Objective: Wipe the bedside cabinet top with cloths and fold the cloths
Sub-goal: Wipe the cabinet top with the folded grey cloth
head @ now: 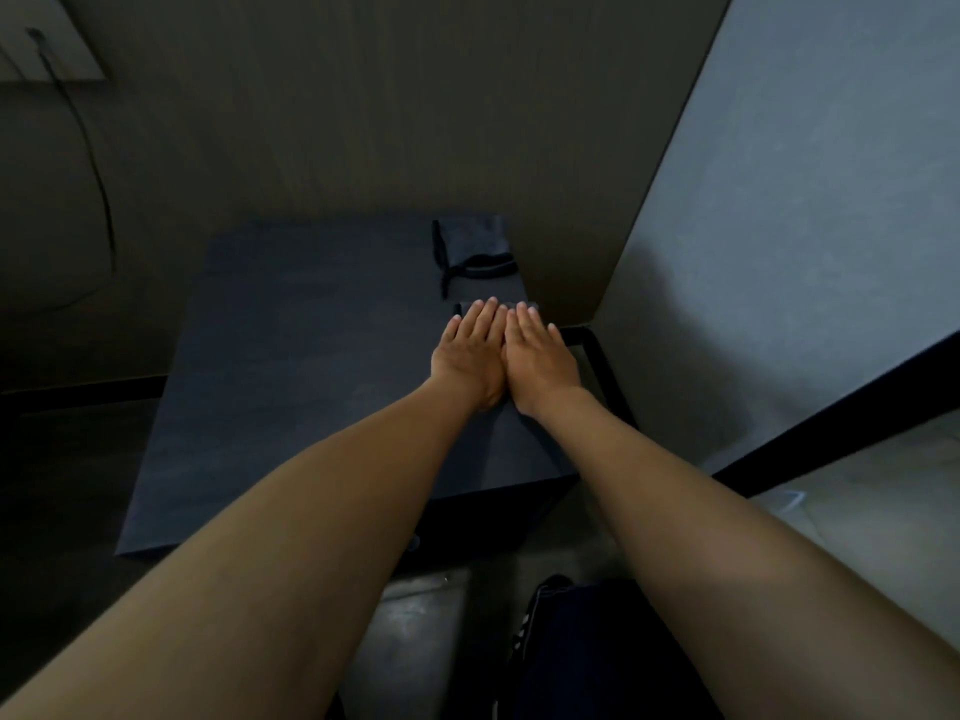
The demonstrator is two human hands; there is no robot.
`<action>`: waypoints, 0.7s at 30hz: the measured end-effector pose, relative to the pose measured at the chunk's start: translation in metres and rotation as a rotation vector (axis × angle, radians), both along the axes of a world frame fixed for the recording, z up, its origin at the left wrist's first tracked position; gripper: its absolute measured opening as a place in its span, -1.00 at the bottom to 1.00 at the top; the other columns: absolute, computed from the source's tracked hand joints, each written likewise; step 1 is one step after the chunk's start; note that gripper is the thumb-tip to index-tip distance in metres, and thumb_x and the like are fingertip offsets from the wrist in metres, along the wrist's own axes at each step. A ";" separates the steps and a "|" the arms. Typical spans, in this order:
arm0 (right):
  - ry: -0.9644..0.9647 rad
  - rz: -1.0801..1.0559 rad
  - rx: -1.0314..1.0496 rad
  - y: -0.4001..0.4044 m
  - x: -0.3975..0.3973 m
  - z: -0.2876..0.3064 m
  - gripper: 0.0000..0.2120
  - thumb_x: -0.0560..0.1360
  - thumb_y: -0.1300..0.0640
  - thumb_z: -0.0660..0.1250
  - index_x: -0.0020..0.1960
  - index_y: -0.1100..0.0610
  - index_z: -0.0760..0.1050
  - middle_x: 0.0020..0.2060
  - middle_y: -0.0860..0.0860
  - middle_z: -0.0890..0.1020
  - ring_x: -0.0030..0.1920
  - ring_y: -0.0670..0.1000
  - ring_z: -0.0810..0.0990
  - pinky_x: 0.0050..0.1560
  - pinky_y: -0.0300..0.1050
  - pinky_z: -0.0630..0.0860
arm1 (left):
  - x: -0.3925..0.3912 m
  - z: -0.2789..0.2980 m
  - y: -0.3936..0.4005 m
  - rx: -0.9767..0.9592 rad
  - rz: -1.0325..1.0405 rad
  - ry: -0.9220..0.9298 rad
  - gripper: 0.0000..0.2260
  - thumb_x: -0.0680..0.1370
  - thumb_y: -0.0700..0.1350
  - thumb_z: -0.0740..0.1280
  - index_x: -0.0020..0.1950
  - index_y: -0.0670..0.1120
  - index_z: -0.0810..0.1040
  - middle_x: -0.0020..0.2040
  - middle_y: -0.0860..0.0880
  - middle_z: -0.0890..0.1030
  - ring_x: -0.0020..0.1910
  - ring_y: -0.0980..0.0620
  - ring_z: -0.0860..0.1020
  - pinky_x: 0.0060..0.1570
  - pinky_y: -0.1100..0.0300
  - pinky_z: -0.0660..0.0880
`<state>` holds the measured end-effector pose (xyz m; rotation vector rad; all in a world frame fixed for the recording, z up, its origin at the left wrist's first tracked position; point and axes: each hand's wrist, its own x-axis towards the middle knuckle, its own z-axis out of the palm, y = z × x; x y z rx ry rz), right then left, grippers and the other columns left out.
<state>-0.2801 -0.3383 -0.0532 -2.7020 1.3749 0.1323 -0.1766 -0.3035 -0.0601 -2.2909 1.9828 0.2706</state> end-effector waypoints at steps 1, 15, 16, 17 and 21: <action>-0.004 -0.007 0.004 0.003 -0.005 0.000 -0.18 0.56 0.21 0.29 0.58 0.22 -0.21 0.58 0.15 -0.14 0.58 0.10 -0.17 0.57 0.06 -0.07 | -0.006 0.000 0.003 0.006 0.000 0.007 -0.20 0.58 0.08 0.20 0.57 -0.11 -0.30 0.58 -0.08 -0.27 0.55 -0.06 -0.27 0.51 -0.04 -0.19; -0.120 -0.029 -0.016 0.117 -0.079 0.002 -0.34 0.63 0.21 0.16 0.58 0.25 -0.15 0.58 0.18 -0.09 0.58 0.12 -0.14 0.57 0.03 -0.04 | -0.074 0.004 0.112 -0.004 -0.053 0.052 -0.31 0.64 0.04 0.09 0.56 -0.08 -0.31 0.57 -0.08 -0.30 0.54 -0.07 -0.30 0.52 -0.08 -0.15; -0.107 -0.030 -0.025 0.125 -0.080 0.002 -0.33 0.62 0.19 0.18 0.58 0.24 -0.13 0.58 0.18 -0.08 0.58 0.12 -0.14 0.57 0.04 -0.02 | -0.074 0.005 0.119 -0.009 -0.065 0.057 -0.32 0.64 0.05 0.09 0.56 -0.08 -0.31 0.57 -0.08 -0.30 0.54 -0.07 -0.29 0.52 -0.09 -0.14; -0.095 -0.029 -0.031 0.133 -0.080 0.002 -0.31 0.61 0.18 0.20 0.59 0.24 -0.12 0.58 0.18 -0.07 0.58 0.12 -0.13 0.57 0.04 -0.01 | -0.074 0.005 0.126 -0.014 -0.074 0.065 -0.33 0.64 0.05 0.08 0.56 -0.08 -0.30 0.57 -0.08 -0.29 0.54 -0.07 -0.29 0.52 -0.09 -0.12; -0.086 -0.033 -0.032 0.157 -0.071 0.003 -0.33 0.63 0.14 0.17 0.59 0.23 -0.13 0.59 0.16 -0.08 0.58 0.10 -0.16 0.57 0.03 -0.05 | -0.061 0.001 0.149 -0.039 -0.083 0.071 -0.37 0.66 0.07 0.04 0.57 -0.05 -0.28 0.58 -0.07 -0.27 0.54 -0.05 -0.28 0.52 -0.09 -0.11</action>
